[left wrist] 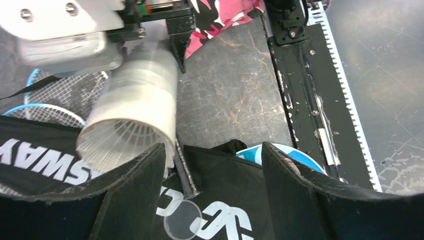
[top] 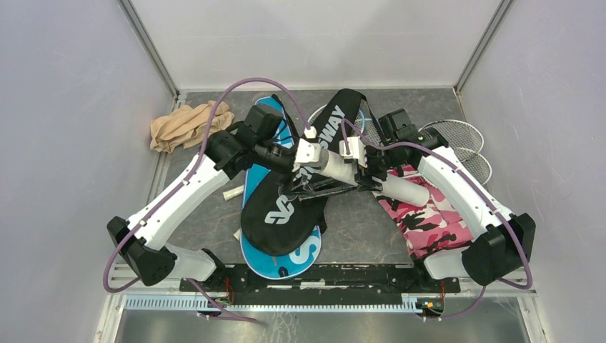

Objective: Pack up the badminton gear
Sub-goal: Place the shuttlecock at the shuttle tube.

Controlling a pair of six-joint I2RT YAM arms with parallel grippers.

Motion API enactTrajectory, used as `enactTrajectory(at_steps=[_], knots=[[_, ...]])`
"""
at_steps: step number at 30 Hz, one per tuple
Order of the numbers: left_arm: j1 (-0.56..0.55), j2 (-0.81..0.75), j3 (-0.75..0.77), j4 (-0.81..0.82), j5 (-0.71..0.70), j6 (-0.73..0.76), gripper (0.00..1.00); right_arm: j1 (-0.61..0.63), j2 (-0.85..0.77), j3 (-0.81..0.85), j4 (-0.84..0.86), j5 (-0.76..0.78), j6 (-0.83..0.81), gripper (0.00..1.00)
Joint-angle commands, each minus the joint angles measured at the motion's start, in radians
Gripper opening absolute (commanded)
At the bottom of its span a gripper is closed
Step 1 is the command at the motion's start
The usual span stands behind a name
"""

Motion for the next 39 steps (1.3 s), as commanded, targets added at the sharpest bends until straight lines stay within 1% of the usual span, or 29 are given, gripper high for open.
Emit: enactTrajectory(at_steps=[1, 4, 8, 10, 12, 17, 23, 28, 33, 34, 39], knots=[[-0.028, 0.031, -0.023, 0.048, 0.02, 0.041, 0.75, 0.004, -0.014, 0.046, 0.008, -0.037, 0.011, 0.07], [-0.045, 0.046, -0.05, 0.073, 0.046, 0.024, 0.71, 0.004, -0.015, 0.045, 0.013, -0.05, 0.019, 0.07], [-0.075, 0.062, -0.081, 0.118, 0.097, -0.004, 0.71, 0.003, -0.012, 0.041, 0.023, -0.088, 0.025, 0.07], [-0.08, 0.071, -0.087, 0.139, 0.112, -0.023, 0.73, 0.004, -0.009, 0.033, 0.029, -0.111, 0.031, 0.08], [-0.081, 0.071, -0.084, 0.14, 0.107, -0.031, 0.78, 0.004, -0.009, 0.029, 0.03, -0.114, 0.031, 0.08], [-0.077, 0.004, -0.102, 0.157, 0.001, -0.029, 0.86, 0.004, -0.037, -0.007, 0.093, -0.01, 0.076, 0.06], [-0.064, -0.093, -0.109, 0.166, -0.172, -0.033, 0.99, 0.002, -0.048, -0.009, 0.1, 0.066, 0.093, 0.06], [-0.057, -0.125, -0.055, 0.105, -0.259, -0.017, 1.0, 0.003, -0.05, -0.009, 0.098, 0.11, 0.106, 0.06], [-0.044, -0.141, 0.013, 0.055, -0.336, -0.025, 1.0, 0.002, -0.056, -0.002, 0.124, 0.163, 0.148, 0.06], [-0.04, -0.146, 0.022, 0.054, -0.37, -0.037, 1.0, 0.003, -0.056, 0.001, 0.132, 0.173, 0.158, 0.06], [-0.009, -0.171, 0.017, 0.053, -0.481, -0.087, 1.0, 0.002, -0.054, 0.013, 0.137, 0.207, 0.192, 0.06]])
